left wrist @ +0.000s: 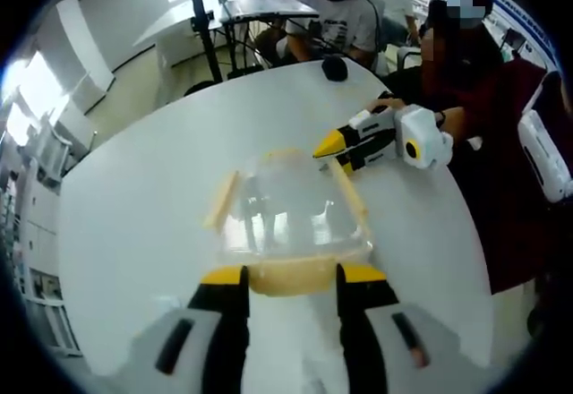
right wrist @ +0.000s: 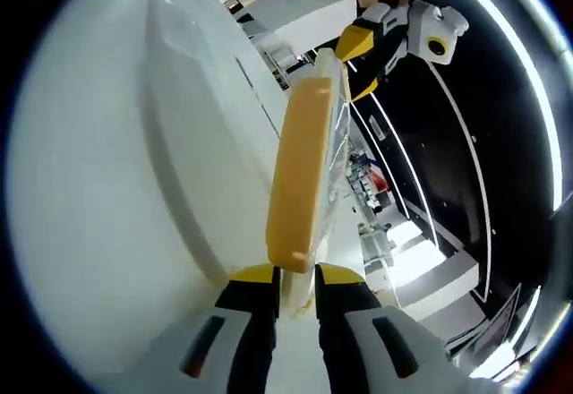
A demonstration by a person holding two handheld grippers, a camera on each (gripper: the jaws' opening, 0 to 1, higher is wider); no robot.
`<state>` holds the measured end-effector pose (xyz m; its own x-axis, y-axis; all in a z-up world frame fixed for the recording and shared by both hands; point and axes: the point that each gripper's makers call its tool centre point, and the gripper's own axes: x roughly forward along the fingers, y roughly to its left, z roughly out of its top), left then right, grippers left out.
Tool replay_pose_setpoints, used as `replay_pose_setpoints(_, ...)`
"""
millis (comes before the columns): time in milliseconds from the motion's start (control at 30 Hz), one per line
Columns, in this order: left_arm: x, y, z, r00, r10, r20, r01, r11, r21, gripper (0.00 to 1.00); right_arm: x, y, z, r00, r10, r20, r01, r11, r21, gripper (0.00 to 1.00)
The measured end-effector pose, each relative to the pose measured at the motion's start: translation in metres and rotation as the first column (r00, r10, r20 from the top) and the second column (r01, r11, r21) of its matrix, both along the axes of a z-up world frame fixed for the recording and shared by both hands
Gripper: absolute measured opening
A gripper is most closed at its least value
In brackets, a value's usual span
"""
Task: Snap each plastic latch of the storage box into its locked position after aligning the lid with the box until every specified latch is closed and the lid sits flush.
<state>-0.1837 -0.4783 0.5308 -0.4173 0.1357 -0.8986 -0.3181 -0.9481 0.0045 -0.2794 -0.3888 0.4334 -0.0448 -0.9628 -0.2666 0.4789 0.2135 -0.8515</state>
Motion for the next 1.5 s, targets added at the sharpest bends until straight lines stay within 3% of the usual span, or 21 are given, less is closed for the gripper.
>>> replay_pose_setpoints(600, 0.007, 0.000, 0.005, 1.000, 0.004, -0.019, -0.004, 1.000, -0.011, 0.37, -0.004, 0.002, 0.023, 0.998, -0.031, -0.053, 0.026, 0.995, -0.094, 0.12)
replay_pose_setpoints(1500, 0.034, 0.005, 0.024, 0.998, 0.021, -0.053, -0.023, 0.999, -0.032, 0.37, 0.015, 0.005, 0.050, 0.994, -0.007, -0.111, -0.011, 0.988, -0.157, 0.12)
